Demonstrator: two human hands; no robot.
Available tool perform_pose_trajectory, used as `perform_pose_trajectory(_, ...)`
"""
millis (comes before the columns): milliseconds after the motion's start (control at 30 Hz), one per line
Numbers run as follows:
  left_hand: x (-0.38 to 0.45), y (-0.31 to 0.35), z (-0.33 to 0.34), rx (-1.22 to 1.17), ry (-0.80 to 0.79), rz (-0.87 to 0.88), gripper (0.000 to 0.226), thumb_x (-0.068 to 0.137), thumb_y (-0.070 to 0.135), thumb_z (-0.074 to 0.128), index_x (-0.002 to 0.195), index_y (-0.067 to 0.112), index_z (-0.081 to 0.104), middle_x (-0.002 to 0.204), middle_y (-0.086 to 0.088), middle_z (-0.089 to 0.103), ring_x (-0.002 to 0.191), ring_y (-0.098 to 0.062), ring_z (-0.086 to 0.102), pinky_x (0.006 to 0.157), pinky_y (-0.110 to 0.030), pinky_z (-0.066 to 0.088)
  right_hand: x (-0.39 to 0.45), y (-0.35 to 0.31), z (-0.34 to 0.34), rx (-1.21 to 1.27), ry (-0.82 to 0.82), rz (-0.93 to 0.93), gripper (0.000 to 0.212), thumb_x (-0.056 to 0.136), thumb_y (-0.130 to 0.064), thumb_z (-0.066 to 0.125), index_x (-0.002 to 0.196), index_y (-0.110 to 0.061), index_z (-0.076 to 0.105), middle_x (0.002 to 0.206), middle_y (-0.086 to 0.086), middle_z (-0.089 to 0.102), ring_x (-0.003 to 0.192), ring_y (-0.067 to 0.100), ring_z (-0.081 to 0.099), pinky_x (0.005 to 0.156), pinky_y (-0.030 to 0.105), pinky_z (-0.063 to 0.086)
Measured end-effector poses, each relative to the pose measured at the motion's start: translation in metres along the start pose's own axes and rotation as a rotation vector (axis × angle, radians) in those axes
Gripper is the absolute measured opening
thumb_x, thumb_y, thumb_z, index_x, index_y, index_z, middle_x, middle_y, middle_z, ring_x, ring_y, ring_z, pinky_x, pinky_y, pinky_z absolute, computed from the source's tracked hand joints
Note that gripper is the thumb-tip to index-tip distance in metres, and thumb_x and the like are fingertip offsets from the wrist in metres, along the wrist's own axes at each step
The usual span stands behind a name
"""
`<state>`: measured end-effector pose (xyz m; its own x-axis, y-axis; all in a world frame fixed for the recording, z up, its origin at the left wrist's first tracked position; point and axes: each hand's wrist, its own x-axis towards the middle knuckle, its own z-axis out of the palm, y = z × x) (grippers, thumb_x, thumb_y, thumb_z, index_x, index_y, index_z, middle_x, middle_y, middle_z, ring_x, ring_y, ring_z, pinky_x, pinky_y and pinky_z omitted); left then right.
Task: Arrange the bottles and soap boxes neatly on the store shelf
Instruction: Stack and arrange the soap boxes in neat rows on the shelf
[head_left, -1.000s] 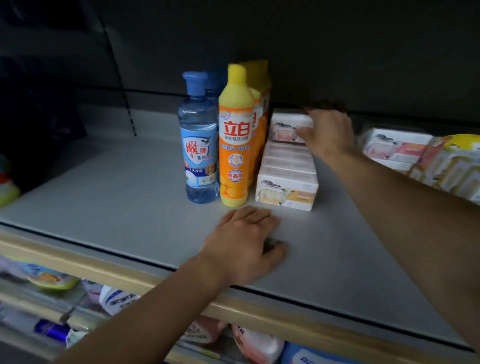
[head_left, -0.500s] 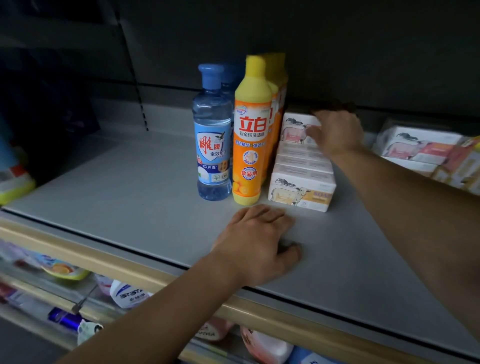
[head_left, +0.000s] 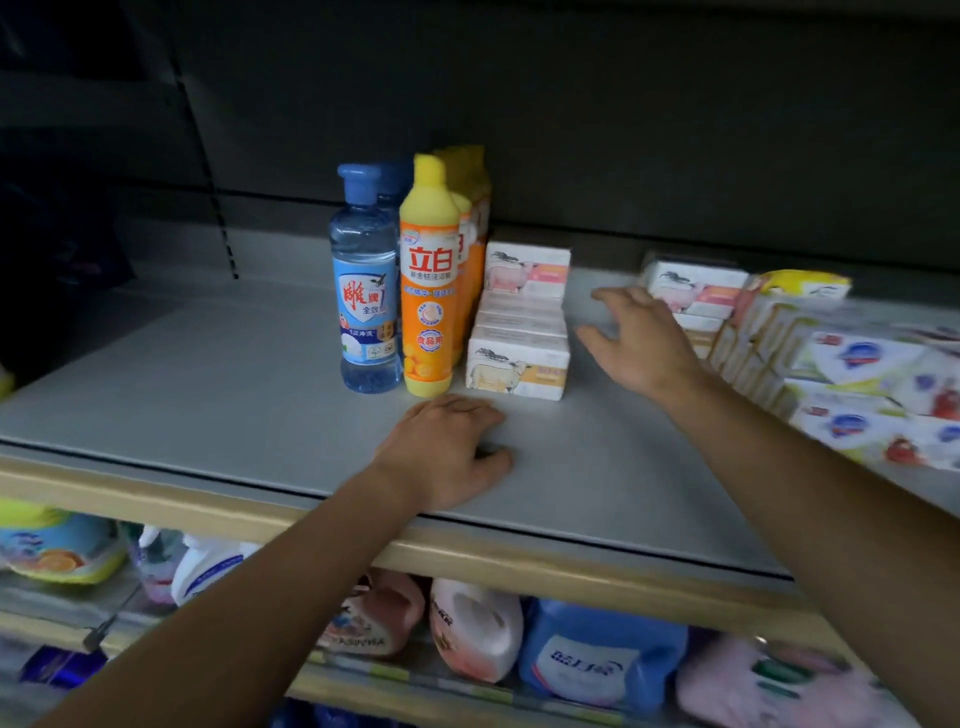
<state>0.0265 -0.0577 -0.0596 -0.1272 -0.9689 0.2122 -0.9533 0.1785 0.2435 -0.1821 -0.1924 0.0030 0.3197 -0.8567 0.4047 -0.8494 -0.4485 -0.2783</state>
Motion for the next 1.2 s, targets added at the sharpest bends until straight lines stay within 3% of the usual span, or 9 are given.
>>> perform_pose_trajectory(133,-0.004,0.005,-0.006,-0.055,0.014,-0.011,0.054,0.090,0.049,0.058,0.135,0.019,0.056,0.138,-0.001,0.056,0.129,-0.018,0.048,0.106,-0.025,0.036,-0.070,0.033,-0.011,-0.049,-0.130,0.037,0.052,0.096,-0.045,0.051,0.142,-0.022,0.048,0.145,0.005,0.047,0.134,0.027,0.041,0.110,0.030,0.027)
perform_pose_trajectory(300,0.001,0.018,-0.014,-0.139,0.076,-0.011,0.047,0.086,0.041,0.067,0.128,0.019,0.061,0.124,-0.001,0.065,0.108,-0.019,0.061,0.088,-0.027,0.047,-0.125,0.076,-0.021,-0.106,-0.237,0.122,0.057,0.095,-0.052,0.048,0.144,-0.022,0.045,0.148,0.001,0.043,0.137,0.024,0.037,0.115,0.035,0.026)
perform_pose_trajectory(367,0.009,0.029,-0.017,-0.191,0.117,0.008,0.042,0.086,0.033,0.069,0.124,0.018,0.063,0.118,0.000,0.067,0.100,-0.016,0.063,0.081,-0.024,0.047,-0.130,0.082,-0.020,-0.104,-0.246,0.144,0.057,0.096,-0.054,0.044,0.143,-0.024,0.046,0.149,-0.001,0.042,0.138,0.023,0.035,0.114,0.032,0.026)
perform_pose_trajectory(533,0.048,0.068,-0.017,-0.302,0.242,0.056,0.028,0.085,0.024,0.070,0.113,0.018,0.067,0.103,0.002,0.070,0.084,-0.013,0.067,0.081,-0.025,0.051,-0.129,0.084,-0.012,-0.095,-0.208,0.158,0.056,0.092,-0.058,0.044,0.140,-0.029,0.048,0.147,-0.004,0.044,0.137,0.025,0.035,0.115,0.033,0.025)
perform_pose_trajectory(667,0.096,0.094,-0.013,-0.310,0.232,0.073,0.029,0.088,0.031,0.065,0.117,0.026,0.064,0.102,0.010,0.067,0.076,0.000,0.062,0.069,-0.011,0.046,-0.129,0.087,-0.011,-0.090,-0.196,0.152,0.059,0.091,-0.061,0.041,0.139,-0.028,0.049,0.144,-0.002,0.046,0.135,0.026,0.037,0.113,0.034,0.028)
perform_pose_trajectory(733,0.123,0.108,-0.009,-0.330,0.243,0.077,0.031,0.087,0.033,0.066,0.117,0.027,0.064,0.103,0.010,0.067,0.077,0.000,0.064,0.071,-0.014,0.048,-0.129,0.086,-0.010,-0.087,-0.178,0.147,0.061,0.091,-0.062,0.040,0.138,-0.026,0.050,0.141,-0.001,0.048,0.134,0.025,0.037,0.113,0.035,0.030)
perform_pose_trajectory(800,0.152,0.118,-0.006,-0.314,0.252,0.078,0.035,0.086,0.034,0.067,0.120,0.026,0.062,0.108,0.005,0.067,0.082,-0.009,0.066,0.080,-0.020,0.048,-0.129,0.086,-0.010,-0.083,-0.171,0.149,0.059,0.091,-0.060,0.040,0.137,-0.025,0.051,0.139,-0.001,0.049,0.132,0.025,0.038,0.112,0.035,0.030)
perform_pose_trajectory(967,0.221,0.132,0.004,-0.144,0.293,0.094,0.050,0.086,0.032,0.066,0.132,0.016,0.055,0.127,-0.010,0.059,0.111,-0.030,0.060,0.098,-0.033,0.042,-0.129,0.087,-0.010,-0.052,-0.164,0.156,0.054,0.091,-0.054,0.039,0.134,-0.025,0.051,0.136,0.000,0.048,0.129,0.026,0.038,0.110,0.035,0.028)
perform_pose_trajectory(1200,0.282,0.143,0.020,0.048,0.221,-0.004,0.059,0.089,0.038,0.062,0.136,0.008,0.045,0.130,-0.026,0.047,0.122,-0.043,0.041,0.102,-0.042,0.036,-0.127,0.089,-0.004,-0.036,-0.136,0.163,0.053,0.090,-0.049,0.039,0.135,-0.023,0.051,0.135,0.000,0.048,0.129,0.026,0.037,0.111,0.038,0.026)
